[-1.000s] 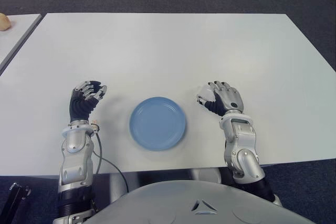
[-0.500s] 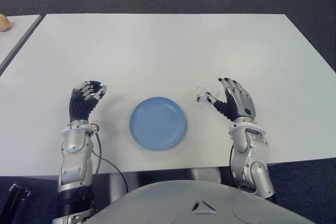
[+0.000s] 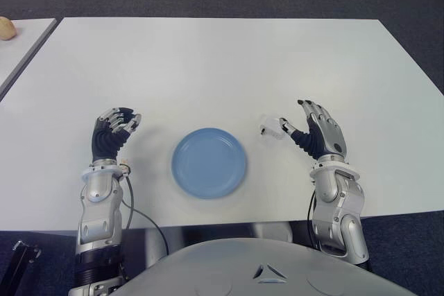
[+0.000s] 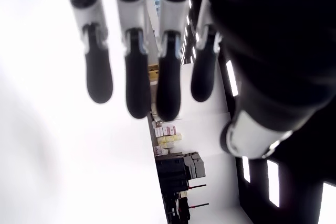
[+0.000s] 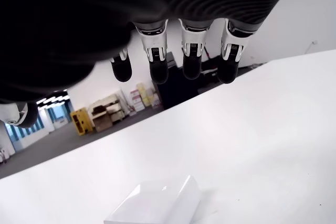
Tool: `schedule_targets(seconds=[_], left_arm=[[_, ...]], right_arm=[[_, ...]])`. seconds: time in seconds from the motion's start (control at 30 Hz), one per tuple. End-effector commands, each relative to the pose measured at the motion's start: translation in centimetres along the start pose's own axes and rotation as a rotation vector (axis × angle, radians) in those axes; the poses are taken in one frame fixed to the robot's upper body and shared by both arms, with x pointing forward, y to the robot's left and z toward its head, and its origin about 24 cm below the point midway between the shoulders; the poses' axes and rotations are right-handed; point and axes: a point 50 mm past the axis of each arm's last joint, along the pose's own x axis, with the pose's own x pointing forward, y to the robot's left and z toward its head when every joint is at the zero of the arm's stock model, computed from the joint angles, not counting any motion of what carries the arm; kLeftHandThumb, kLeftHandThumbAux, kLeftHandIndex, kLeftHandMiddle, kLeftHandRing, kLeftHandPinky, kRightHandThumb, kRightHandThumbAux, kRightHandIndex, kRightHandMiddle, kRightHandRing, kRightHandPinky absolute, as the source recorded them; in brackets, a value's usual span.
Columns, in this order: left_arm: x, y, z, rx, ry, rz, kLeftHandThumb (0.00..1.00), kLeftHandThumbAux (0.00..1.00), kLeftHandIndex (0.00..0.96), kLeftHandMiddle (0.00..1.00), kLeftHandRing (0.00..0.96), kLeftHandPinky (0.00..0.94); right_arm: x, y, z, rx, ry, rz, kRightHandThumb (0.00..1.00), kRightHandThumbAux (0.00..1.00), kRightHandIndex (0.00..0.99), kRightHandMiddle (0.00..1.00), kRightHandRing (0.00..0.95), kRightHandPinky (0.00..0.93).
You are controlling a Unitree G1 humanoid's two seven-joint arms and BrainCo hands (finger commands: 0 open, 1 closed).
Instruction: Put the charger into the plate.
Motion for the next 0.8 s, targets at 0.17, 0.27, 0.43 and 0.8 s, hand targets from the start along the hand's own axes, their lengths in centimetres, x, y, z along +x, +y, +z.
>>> schedule_targets(seconds=[0.17, 0.27, 0.43, 0.8], left_arm=[[-0.1, -0.1, -0.2, 0.012, 0.009, -0.016, 0.706, 0.721, 0.425, 0.495, 0.495, 0.481], [-0.1, -0.1, -0.1, 0.017, 0.007, -0.018, 0.705, 0.721, 0.425, 0.496, 0.496, 0.483], [-0.1, -0.2, 0.0, 0.017, 0.01, -0.019, 0.705, 0.721, 0.426, 0.499, 0.5, 0.486], [-0.1, -0.1, -0.1, 0.006, 0.011, -0.016, 0.705, 0.721, 0.426, 0.501, 0.502, 0.485]], right_arm=[[1.0, 0.7, -1.2, 0.009, 0.066, 0.039, 0.732, 0.216, 0.0, 0.0, 0.0, 0.0], [1.7, 1.9, -2.0, -0.033, 0.077, 0.078, 0.72, 0.209, 0.0, 0.0, 0.0, 0.0], [2.3, 3.1, -2.5, -0.109, 0.065, 0.15, 0.672, 0.193, 0.0, 0.0, 0.0, 0.0], [2.9, 4.5, -2.4, -0.196, 0.039, 0.316, 0.643, 0.175, 0.0, 0.0, 0.0, 0.0]])
